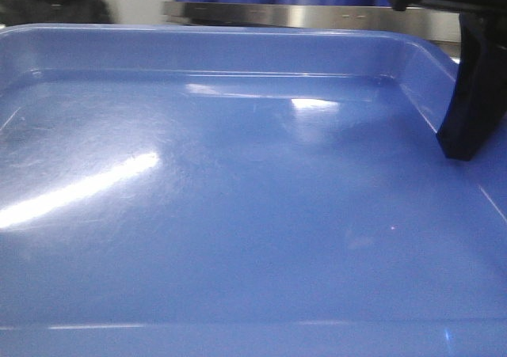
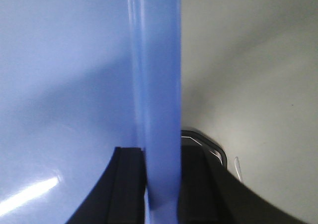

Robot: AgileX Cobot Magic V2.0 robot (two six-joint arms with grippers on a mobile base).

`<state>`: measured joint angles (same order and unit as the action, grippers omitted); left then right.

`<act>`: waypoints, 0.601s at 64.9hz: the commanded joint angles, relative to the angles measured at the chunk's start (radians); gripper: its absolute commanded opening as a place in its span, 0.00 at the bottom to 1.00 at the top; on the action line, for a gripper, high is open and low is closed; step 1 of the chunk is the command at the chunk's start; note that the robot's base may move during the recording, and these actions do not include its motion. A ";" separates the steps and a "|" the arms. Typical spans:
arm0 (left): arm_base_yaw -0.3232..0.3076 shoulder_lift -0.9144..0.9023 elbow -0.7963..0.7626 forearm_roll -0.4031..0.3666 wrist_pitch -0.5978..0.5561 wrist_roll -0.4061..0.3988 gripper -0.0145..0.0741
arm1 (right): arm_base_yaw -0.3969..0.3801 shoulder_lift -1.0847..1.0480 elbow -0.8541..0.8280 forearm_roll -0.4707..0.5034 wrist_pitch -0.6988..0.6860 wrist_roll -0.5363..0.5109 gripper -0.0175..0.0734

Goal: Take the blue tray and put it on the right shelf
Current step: 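Hold the tray raised in both grippers while the base drives to the shelf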

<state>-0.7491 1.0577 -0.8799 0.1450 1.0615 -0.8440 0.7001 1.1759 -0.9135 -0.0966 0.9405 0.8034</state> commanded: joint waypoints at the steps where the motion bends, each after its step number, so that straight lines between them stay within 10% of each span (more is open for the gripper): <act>1: -0.005 -0.018 -0.023 0.028 -0.017 -0.033 0.15 | -0.001 -0.024 -0.028 -0.022 -0.013 0.002 0.25; 39: -0.005 -0.018 -0.023 0.028 -0.017 -0.033 0.15 | -0.001 -0.024 -0.028 -0.022 -0.013 0.002 0.25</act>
<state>-0.7491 1.0577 -0.8799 0.1450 1.0615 -0.8440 0.7001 1.1759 -0.9135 -0.0966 0.9405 0.8034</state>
